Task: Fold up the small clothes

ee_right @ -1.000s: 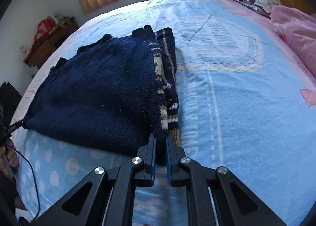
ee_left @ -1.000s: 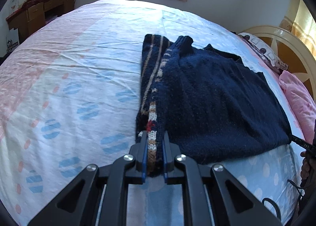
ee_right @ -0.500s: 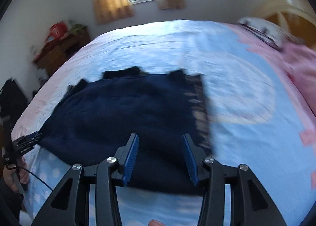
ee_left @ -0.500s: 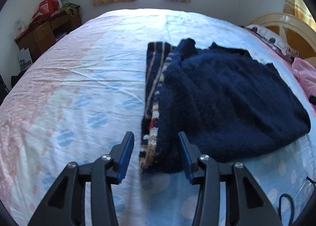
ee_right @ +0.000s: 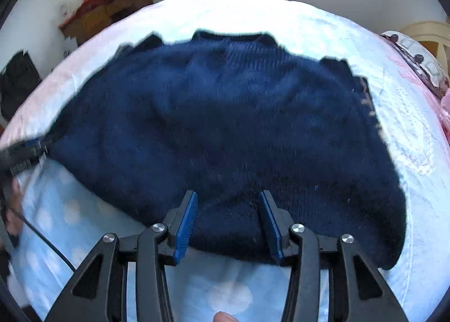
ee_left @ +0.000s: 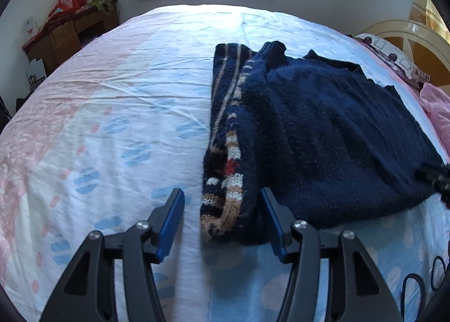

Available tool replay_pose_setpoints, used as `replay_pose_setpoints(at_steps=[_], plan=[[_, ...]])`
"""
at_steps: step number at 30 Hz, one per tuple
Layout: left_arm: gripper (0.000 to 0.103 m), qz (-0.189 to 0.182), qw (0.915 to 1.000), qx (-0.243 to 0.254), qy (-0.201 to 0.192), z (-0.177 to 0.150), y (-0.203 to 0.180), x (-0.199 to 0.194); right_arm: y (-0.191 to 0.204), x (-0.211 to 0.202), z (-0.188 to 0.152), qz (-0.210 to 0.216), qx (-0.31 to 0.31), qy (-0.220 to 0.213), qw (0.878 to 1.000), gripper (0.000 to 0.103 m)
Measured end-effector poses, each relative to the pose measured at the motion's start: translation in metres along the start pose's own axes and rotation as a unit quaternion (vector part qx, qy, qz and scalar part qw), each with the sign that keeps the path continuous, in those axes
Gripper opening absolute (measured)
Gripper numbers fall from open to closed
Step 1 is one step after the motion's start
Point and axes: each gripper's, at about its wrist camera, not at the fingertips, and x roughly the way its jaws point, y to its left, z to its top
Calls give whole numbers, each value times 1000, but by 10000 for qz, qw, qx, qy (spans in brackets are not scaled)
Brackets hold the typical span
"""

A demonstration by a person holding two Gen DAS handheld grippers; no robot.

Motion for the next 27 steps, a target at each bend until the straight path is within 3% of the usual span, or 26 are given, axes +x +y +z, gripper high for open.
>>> replay_pose_setpoints(at_steps=[5, 12, 14, 16, 27], plan=[[74, -23, 9996, -274, 25, -1, 9, 2, 41, -6, 36, 304, -304, -472, 9980, 47], [75, -95, 9996, -284, -14, -3, 10, 2, 97, 30, 34, 522, -667, -249, 9961, 47], [75, -121, 9996, -267, -12, -3, 10, 1, 103, 43, 25, 481, -721, -101, 9962, 47], [76, -122, 9996, -250, -7, -4, 10, 1, 105, 41, 16, 397, -818, -291, 9954, 47], [81, -26, 9999, -126, 36, -13, 9, -4, 105, 33, 3, 344, -899, -257, 9950, 47]])
